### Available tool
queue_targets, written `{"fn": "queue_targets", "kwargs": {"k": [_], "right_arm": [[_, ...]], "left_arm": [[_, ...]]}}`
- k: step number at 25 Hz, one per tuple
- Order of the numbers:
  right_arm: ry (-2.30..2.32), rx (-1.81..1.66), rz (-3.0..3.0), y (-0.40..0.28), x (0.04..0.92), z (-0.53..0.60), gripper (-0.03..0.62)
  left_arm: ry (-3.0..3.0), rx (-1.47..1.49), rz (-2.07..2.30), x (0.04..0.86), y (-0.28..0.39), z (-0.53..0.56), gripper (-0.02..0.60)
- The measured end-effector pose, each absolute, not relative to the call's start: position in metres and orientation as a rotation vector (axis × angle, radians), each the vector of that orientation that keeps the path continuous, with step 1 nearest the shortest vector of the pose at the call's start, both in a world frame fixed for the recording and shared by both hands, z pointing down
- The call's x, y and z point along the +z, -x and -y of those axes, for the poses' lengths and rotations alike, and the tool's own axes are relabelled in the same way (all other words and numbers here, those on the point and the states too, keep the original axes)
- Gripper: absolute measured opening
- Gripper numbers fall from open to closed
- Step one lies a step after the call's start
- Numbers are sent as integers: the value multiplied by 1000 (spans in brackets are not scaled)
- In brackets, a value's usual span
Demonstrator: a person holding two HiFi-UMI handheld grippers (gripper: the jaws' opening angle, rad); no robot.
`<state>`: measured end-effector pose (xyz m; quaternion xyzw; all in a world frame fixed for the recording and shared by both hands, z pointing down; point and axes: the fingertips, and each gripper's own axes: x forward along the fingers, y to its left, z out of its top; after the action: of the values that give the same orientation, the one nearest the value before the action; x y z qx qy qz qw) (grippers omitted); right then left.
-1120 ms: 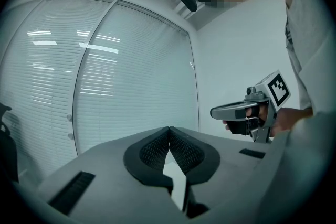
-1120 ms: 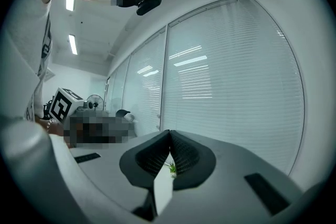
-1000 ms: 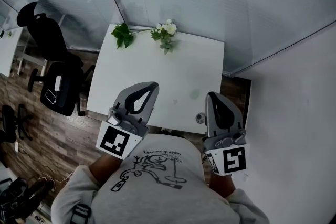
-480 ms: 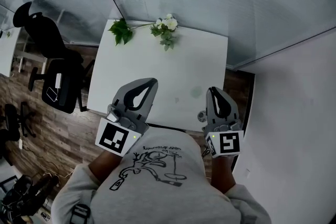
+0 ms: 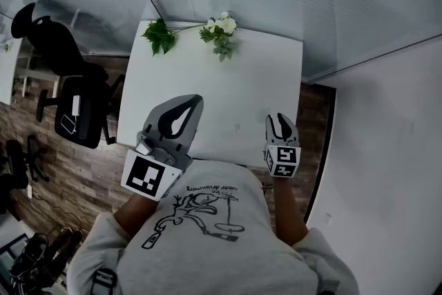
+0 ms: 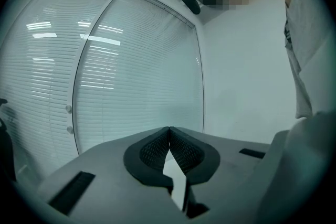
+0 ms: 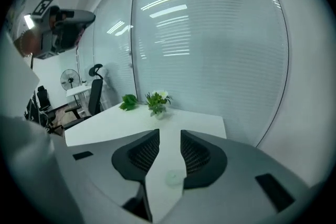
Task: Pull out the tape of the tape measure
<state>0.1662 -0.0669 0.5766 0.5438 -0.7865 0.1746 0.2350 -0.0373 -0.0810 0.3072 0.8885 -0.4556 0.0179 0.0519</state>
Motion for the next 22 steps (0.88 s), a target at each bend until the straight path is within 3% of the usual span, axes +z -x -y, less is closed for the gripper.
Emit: {"fn": "queue_targets", "kwargs": {"k": [10,22], "right_arm": [[-1440,650,1993,-169,687,58,199],[-1455,780,1841,-173,755,65,239]], "left_arm": [[-2688,61,1377,318,43,81,21],[-2657,177,1407,332,57,76,21]]}}
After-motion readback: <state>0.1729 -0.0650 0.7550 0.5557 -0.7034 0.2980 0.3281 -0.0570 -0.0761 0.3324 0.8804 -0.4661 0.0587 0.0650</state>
